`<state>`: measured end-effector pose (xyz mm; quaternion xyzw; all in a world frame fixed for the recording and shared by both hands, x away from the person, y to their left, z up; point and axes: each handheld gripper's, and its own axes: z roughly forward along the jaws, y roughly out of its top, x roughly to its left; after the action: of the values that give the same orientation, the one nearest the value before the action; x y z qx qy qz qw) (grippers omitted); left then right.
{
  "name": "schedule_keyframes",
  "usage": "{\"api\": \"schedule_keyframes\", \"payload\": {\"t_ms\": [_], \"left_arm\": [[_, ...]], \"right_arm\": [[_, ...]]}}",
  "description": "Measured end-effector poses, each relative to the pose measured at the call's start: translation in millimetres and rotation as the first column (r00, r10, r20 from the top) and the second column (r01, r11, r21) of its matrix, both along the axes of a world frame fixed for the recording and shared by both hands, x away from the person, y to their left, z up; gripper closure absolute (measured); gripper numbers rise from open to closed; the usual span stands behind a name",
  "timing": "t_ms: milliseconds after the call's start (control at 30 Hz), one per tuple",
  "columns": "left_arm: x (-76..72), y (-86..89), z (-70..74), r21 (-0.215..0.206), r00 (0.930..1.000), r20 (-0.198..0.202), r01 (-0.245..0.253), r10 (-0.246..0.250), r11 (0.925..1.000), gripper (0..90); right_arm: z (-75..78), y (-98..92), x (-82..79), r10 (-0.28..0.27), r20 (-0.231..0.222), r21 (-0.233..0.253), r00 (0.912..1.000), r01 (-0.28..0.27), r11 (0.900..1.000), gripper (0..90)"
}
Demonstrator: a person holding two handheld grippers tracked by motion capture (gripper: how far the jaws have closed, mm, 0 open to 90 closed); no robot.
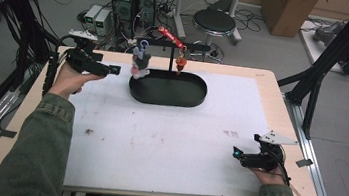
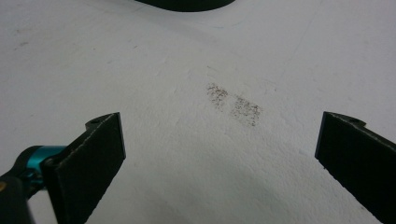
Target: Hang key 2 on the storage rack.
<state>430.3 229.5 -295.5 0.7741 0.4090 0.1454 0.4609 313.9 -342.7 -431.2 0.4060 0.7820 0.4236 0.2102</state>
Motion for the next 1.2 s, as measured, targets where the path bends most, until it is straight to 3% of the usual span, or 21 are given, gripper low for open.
{"api": "schedule_keyframes", "payload": {"t_ms": [167,600,733,867,1100,1200], "left_arm": [[-18.0,-0.4,-4.8,0.050,0.9999,0.003,0.014,-0.014,0.9986,1.7],[-37.8,7.5,-19.2,0.049,0.9999,0.000,-0.017,0.017,0.9987,1.7],[-46.2,8.4,-22.1,0.067,0.9987,0.037,-0.037,0.034,0.9971,1.7],[-49.1,10.1,-26.3,0.082,0.9987,0.020,-0.047,0.046,0.9955,1.7],[-54.1,16.6,-30.2,0.067,0.9983,0.007,-0.058,0.058,0.9960,1.7],[-56.3,20.4,-35.9,0.077,0.9981,-0.020,-0.057,0.059,0.9954,1.7]], "right_arm": [[1.0,0.2,-0.4,-0.001,-0.002,0.004,1.0000,0.001,1.000,0.6],[1.0,0.2,0.5,-0.018,-0.013,-0.004,0.9998,0.017,1.000,0.6],[1.0,0.1,-0.7,-0.013,-0.010,-0.007,0.9999,0.013,1.000,0.6],[0.1,-0.3,-1.2,-0.018,-0.023,-0.017,0.9996,0.018,1.000,0.6],[1.1,-2.3,-3.4,-0.027,-0.019,-0.011,0.9995,0.026,1.000,0.6],[0.5,-2.7,-4.0,-0.027,-0.018,-0.010,0.9995,0.027,1.000,0.6]]}}
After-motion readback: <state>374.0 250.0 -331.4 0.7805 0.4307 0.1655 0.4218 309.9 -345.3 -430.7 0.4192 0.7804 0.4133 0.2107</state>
